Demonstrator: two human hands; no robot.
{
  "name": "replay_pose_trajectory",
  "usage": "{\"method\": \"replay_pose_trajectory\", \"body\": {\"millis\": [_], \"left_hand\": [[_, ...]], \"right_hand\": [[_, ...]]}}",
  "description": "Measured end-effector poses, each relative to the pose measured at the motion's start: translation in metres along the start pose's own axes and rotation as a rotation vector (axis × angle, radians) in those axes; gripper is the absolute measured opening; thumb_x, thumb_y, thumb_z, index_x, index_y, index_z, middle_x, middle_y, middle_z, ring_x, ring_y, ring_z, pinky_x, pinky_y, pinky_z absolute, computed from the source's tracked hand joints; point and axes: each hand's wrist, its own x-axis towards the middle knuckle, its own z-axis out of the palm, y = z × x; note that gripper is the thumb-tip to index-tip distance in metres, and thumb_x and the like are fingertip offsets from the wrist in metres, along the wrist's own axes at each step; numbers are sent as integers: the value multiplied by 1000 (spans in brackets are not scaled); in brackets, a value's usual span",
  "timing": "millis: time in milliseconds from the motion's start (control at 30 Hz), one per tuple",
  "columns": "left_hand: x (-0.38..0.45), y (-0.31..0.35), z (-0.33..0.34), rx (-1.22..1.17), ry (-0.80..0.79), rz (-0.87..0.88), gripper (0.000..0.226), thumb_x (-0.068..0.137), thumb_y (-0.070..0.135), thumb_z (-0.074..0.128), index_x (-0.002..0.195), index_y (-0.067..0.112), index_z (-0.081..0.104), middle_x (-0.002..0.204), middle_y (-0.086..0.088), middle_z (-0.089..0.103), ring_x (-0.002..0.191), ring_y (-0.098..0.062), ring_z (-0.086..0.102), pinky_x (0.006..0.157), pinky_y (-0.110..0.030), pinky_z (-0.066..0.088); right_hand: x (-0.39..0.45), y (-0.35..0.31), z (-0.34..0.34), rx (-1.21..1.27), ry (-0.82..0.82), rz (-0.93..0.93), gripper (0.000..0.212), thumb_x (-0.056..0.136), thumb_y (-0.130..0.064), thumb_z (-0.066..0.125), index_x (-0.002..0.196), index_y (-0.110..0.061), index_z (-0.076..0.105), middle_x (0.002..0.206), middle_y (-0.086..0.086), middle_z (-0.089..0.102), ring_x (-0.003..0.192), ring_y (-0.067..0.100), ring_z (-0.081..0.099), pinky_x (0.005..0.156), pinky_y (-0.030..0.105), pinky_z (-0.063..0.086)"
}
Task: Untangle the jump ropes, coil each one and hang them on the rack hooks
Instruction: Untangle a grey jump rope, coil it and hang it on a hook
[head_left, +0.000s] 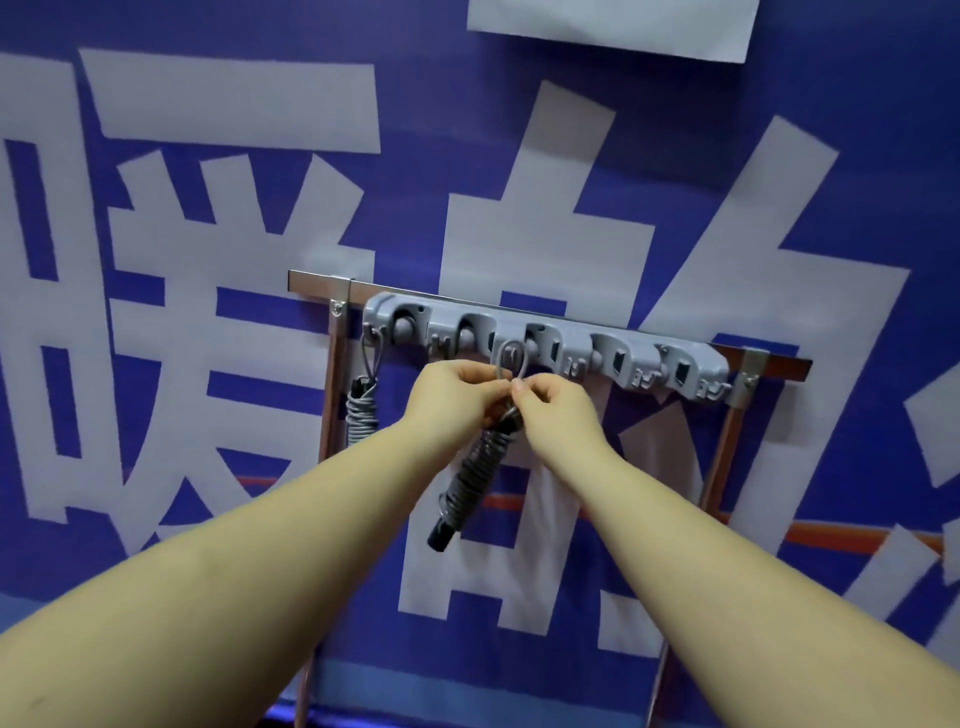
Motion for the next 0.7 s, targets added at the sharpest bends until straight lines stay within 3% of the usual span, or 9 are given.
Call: {"method": "replay_pose_trajectory", "body": {"millis": [167,400,500,567,700], "left_hand": [[46,-15,11,-161,31,-115,11,90,-2,56,98,-3,64,73,-12,62,59,-15,55,57,-21,49],[61,-47,9,-162,31,-139,15,90,-3,56,104,-6,62,76,-11,63,64,-16,59,56,-18,53],[52,-50,9,-158,4,-115,19,89,-2,57,107,4,62,82,-5,64,68,-12,62,59,-16,55],[44,-51,8,-91,33,-83,22,90,1,57,108,12,61,89,-1,63,75,-11,61,64,-17,53],[15,-65,8,59,58,-17,28,88,3,58,112,17,59,99,-4,64,86,-16,62,75,-27,51]], "right_hand": [[47,10,10,-20,29,87,27,96,-24,48,91,-9,70,85,3,63,81,15,52,68,23,34],[57,35,31,33,-8,149,21,93,-24,52,82,-15,67,95,8,69,88,20,59,80,31,44],[51,46,25,41,-2,110,18,92,-23,53,102,-14,65,105,4,66,100,19,59,82,26,42],[42,48,20,18,-7,76,27,92,-26,55,117,-15,58,117,0,60,110,16,55,85,24,39],[11,53,15,-77,-16,17,24,90,-28,57,112,-19,57,114,-4,59,104,15,56,84,28,44]]}}
